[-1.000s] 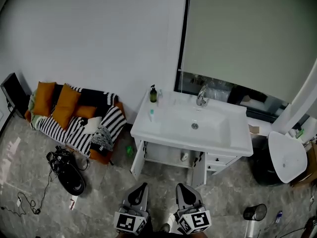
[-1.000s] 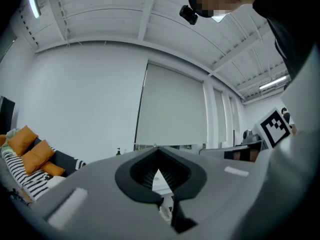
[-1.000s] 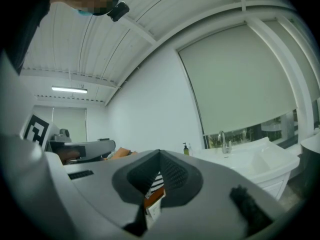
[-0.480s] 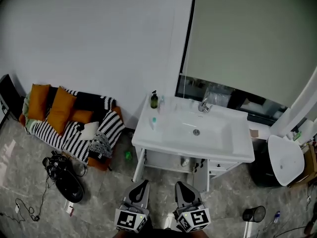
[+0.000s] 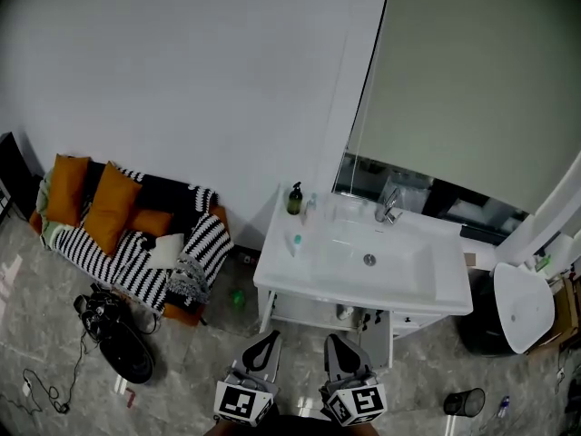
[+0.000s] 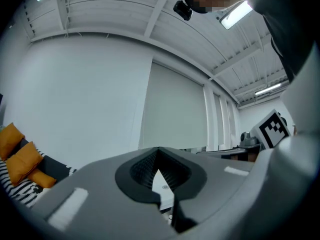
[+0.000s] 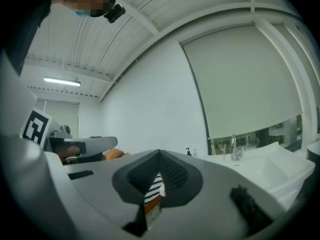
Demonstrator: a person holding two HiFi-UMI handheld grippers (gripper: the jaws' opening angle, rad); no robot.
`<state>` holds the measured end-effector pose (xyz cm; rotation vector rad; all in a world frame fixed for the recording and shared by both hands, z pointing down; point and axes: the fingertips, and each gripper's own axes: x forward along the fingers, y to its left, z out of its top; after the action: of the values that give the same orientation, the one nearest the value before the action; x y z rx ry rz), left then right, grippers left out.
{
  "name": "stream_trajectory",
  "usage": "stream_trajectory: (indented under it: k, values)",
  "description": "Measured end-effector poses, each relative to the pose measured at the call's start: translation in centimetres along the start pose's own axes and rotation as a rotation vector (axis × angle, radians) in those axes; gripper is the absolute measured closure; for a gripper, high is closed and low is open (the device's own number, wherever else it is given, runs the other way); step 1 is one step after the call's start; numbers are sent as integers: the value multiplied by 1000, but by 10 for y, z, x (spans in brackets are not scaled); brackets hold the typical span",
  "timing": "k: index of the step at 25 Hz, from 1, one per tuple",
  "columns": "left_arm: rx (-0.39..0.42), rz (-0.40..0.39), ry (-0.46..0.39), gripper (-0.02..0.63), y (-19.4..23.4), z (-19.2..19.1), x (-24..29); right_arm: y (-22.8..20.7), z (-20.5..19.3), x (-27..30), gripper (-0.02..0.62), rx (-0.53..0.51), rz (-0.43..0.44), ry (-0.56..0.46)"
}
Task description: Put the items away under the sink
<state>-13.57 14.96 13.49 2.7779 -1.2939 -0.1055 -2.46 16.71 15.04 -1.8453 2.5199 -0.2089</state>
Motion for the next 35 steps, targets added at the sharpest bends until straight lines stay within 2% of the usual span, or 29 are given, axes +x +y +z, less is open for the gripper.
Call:
stream_trajectory:
  k: [8, 12, 17, 31, 35]
  values:
    - [-6, -17, -8, 600, 45, 1, 15, 5, -4, 39, 581, 3, -41, 16]
    - [-44, -25, 16, 600, 49, 0, 20, 6, -7, 48, 581, 6, -43, 32]
    - [-32, -14, 28, 600, 58, -10, 30, 1, -9, 64, 581, 11, -33, 41]
    - [-25, 39, 22, 600, 81, -13, 92, -42, -9, 123, 581, 15, 16, 44]
    - [-42, 32, 26, 600, 84, -11, 115, -54, -6, 144, 581, 8, 28, 58]
